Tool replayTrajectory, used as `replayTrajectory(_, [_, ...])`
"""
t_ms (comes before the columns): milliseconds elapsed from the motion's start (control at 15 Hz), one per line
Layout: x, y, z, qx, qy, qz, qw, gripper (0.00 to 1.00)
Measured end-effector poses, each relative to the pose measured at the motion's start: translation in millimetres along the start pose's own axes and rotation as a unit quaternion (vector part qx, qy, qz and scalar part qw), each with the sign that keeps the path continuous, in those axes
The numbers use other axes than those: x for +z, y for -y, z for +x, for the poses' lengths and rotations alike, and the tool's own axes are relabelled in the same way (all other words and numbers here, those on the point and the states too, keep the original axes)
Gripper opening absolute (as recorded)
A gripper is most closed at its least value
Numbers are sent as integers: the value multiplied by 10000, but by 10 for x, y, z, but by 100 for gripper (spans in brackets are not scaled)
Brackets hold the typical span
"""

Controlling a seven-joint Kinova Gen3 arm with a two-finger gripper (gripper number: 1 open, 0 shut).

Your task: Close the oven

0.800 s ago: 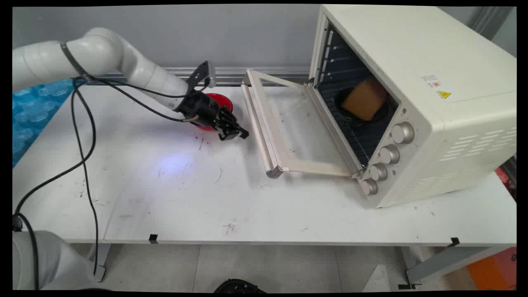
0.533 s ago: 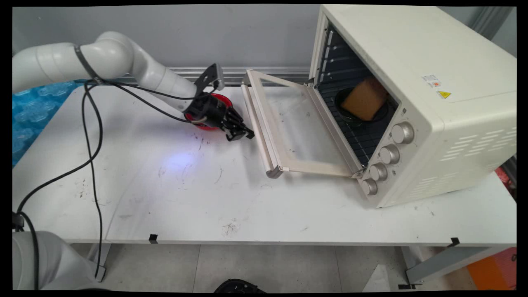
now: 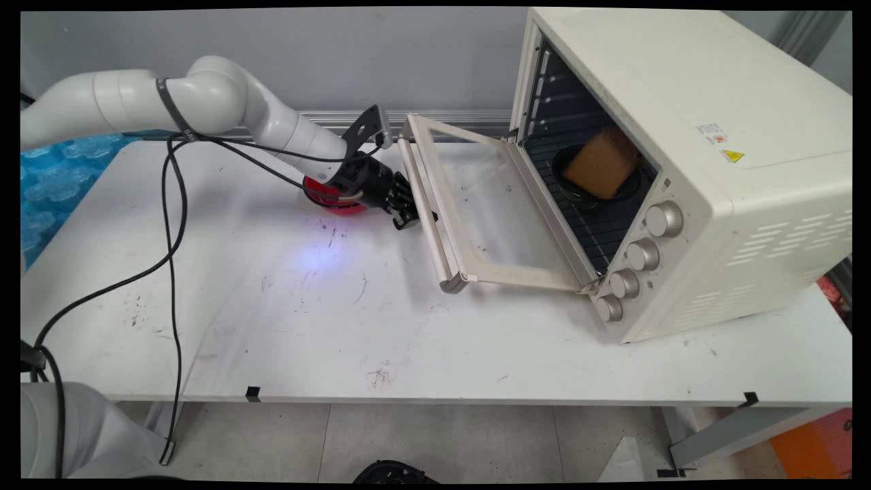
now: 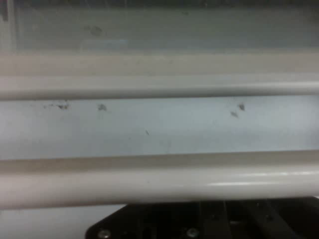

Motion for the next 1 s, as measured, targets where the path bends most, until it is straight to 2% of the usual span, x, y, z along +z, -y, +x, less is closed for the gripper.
replayTrajectory(400, [-5,41,255,-20,-90,41,9999,0])
replayTrajectory(1000, [-248,126,915,-119,-434,53,9990,0])
